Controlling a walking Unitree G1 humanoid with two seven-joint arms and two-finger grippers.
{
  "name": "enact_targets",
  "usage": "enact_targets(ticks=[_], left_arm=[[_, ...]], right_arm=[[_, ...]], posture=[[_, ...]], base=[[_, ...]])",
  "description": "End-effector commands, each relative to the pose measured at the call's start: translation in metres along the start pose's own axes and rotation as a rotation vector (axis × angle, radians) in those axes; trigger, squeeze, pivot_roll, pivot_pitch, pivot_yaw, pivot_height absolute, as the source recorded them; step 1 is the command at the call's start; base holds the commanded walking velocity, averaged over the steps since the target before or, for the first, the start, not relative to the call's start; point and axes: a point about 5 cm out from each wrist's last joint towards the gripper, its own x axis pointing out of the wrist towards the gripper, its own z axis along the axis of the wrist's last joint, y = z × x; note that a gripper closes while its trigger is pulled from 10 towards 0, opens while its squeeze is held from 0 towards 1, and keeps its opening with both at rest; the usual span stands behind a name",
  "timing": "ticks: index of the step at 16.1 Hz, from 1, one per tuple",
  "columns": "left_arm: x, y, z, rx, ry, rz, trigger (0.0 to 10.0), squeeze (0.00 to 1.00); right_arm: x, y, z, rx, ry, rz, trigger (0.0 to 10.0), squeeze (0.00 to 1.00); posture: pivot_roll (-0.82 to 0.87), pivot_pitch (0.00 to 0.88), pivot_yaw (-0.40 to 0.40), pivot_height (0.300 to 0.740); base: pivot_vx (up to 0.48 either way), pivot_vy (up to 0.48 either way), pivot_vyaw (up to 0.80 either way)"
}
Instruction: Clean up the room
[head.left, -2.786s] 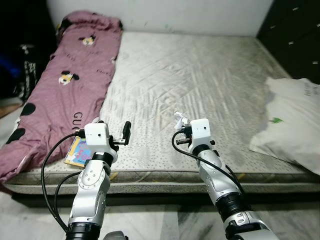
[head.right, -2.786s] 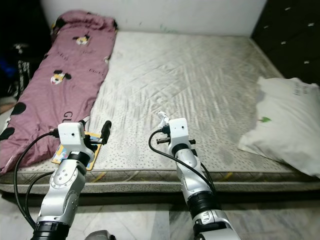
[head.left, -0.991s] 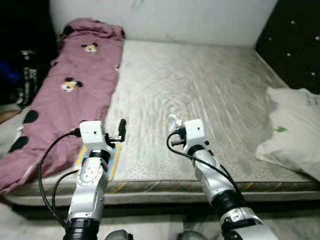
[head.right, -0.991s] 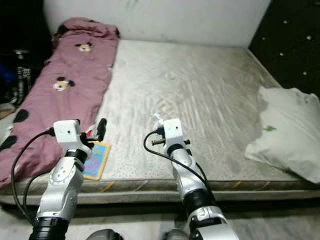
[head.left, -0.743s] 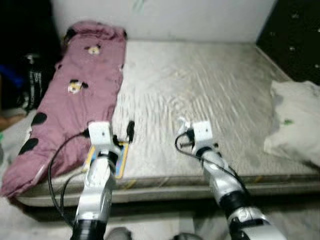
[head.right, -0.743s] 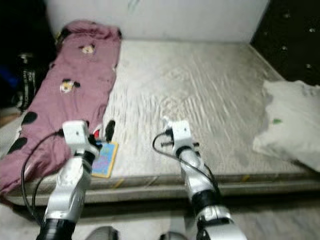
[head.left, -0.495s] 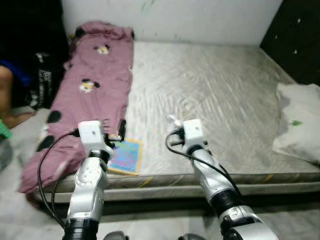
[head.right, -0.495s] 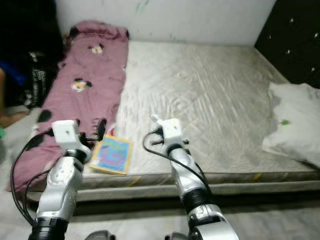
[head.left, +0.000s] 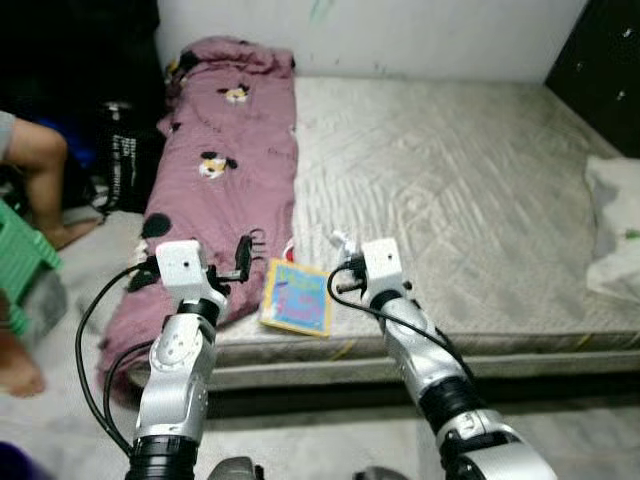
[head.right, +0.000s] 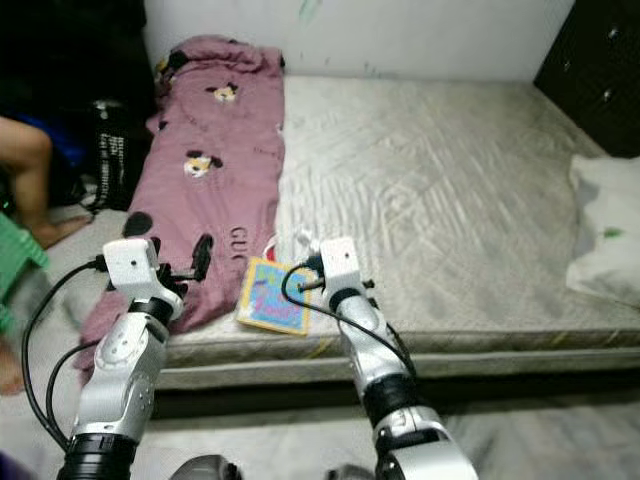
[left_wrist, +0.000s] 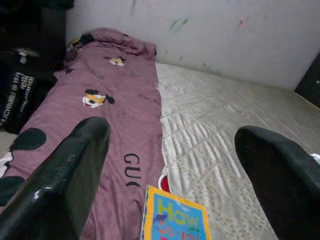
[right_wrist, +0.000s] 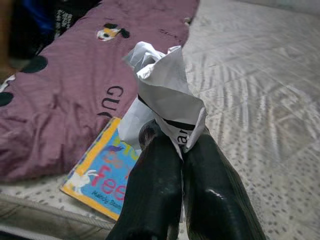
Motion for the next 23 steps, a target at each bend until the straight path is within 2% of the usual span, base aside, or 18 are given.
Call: enact_targets(ticks=[1, 10, 12, 13, 15, 16, 17, 20, 22, 23], left_arm=[[0.002, -0.008, 0.000, -0.001, 0.003, -0.029, 10.0, 0.00], [0.002, -0.011, 0.000, -0.005, -0.003, -0.051, 10.0, 0.00], [0.002, -0.010, 0.001, 0.013, -0.016, -0.030, 10.0, 0.00], [0.003, -0.009, 0.002, 0.072, -0.027, -0.022, 10.0, 0.00], [0.005, -0.002, 0.000, 0.103, 0.029, 0.075, 10.0, 0.00], [0.005, 0.000, 0.000, 0.132, 0.054, 0.086, 10.0, 0.00], [0.003, 0.001, 0.002, 0.104, 0.044, 0.014, 10.0, 0.00], [0.002, 0.001, 0.003, 0.080, 0.022, -0.002, 10.0, 0.00], [0.003, -0.006, 0.000, 0.071, 0.042, -0.040, 10.0, 0.00], [0.003, -0.016, -0.001, 0.051, 0.047, -0.109, 10.0, 0.00]], right_arm=[[-0.002, -0.009, -0.004, 0.006, 0.015, -0.029, 10.0, 0.00], [-0.003, -0.004, -0.002, 0.018, -0.013, 0.032, 10.0, 0.00], [-0.003, -0.001, -0.001, -0.003, -0.018, 0.054, 10.0, 0.00], [-0.003, 0.000, -0.002, -0.006, -0.014, 0.062, 10.0, 0.00], [-0.002, 0.002, -0.001, 0.001, -0.016, 0.076, 10.0, 0.00], [-0.002, 0.002, 0.000, 0.003, -0.020, 0.080, 10.0, 0.00], [-0.002, 0.002, 0.001, 0.001, -0.031, 0.088, 10.0, 0.00], [-0.002, 0.004, 0.003, -0.004, -0.048, 0.102, 10.0, 0.00], [-0.002, 0.005, 0.004, -0.003, -0.050, 0.105, 10.0, 0.00], [-0.002, 0.005, 0.004, 0.000, -0.054, 0.111, 10.0, 0.00]], posture=[[0.06, 0.000, -0.048, 0.740], [0.06, 0.000, -0.048, 0.740], [0.06, 0.000, -0.048, 0.740], [0.06, 0.000, -0.049, 0.740], [0.06, 0.000, -0.050, 0.740], [0.06, 0.000, -0.050, 0.740], [0.06, 0.000, -0.048, 0.740], [0.06, 0.000, -0.047, 0.740], [0.06, 0.000, -0.047, 0.740], [0.07, 0.000, -0.048, 0.740]], base=[[0.000, 0.480, 0.00], [0.000, 0.480, 0.00], [0.000, 0.480, 0.00], [0.000, 0.000, 0.00], [0.000, 0.000, 0.00], [0.000, 0.000, 0.00], [0.000, 0.000, 0.00], [0.000, 0.000, 0.20], [0.000, 0.000, 0.80], [0.000, 0.000, 0.80]])
